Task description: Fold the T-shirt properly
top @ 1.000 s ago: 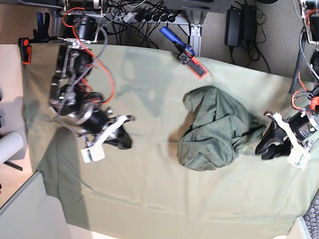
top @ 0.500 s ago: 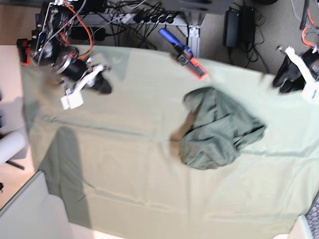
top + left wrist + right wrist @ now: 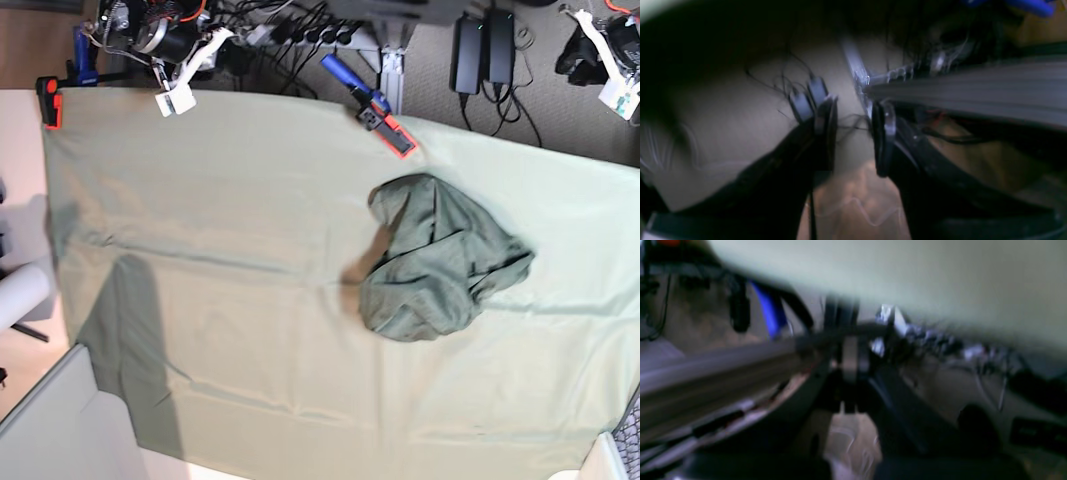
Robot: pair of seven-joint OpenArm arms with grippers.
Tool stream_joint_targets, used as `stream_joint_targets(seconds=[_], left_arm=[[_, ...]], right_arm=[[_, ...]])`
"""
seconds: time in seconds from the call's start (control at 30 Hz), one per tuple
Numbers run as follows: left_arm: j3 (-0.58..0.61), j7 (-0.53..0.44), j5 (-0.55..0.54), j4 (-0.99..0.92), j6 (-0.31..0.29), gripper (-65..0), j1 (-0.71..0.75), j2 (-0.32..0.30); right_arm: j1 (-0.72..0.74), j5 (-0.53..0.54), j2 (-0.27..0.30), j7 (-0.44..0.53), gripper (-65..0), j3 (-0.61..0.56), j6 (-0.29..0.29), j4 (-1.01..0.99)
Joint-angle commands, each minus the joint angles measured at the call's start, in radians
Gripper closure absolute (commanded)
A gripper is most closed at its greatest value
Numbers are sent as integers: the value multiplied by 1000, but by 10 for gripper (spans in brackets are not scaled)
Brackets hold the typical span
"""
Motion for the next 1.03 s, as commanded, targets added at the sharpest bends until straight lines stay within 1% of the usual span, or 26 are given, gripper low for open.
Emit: stream_joint_targets(seconds=[0.0,0.07,0.1,0.23,0.33,0.43,0.47,0.57,0.63,0.7,0.73,0.8,0.83,0.87,1.0], left_arm=[[3,-6,9,-31,-9,-210,10,-8],[26,-6,57,-130,-7,-202,-3,-8],[43,-6,82,-185,6,-188,-14,-8],[143,-7,209,-425,80,-158,-87,-8],[241,-11,303,-606,157,-148,-172,-8],[341,-26,365,-775,206,-148,-279,-8],[375,-42,380,-827,208,-148,-319,-8],[479,-89,376,-971,208,-147,-441,-8],[547,-97,344,-1052,208,-146,-524,-8],[603,-92,312,-1121,238,-146,-591,-8],[629,-93,304,-1147,238,-146,-616,-8],[675,-109,306,-1179,237,-145,-650,-4],[691,-122,306,-1187,238,-145,-660,-2],[705,-136,306,-1190,238,-145,-667,3],[711,-169,306,-1189,237,-146,-669,24]], right_arm=[[-27,1,13,11,0,6,6,-4],[-58,-13,13,26,0,6,6,-58],[-58,-18,13,33,0,5,6,-95],[-40,-25,13,39,0,-18,-10,-301],[-2,-31,13,40,0,-57,-12,-476],[62,-90,13,69,0,-123,-15,-640],[84,-114,13,82,0,-147,-16,-687],[146,-153,11,119,0,-209,-20,-801],[189,-192,-2,143,0,-228,-25,-854],[233,-251,-26,144,0,-229,-51,-887],[252,-289,-37,143,0,-229,-67,-896],[282,-356,-52,145,0,-229,-111,-904],[297,-374,-56,146,0,-229,-134,-904],[311,-381,-58,158,0,-229,-145,-905],[355,-388,-59,202,0,-229,-146,-904]])
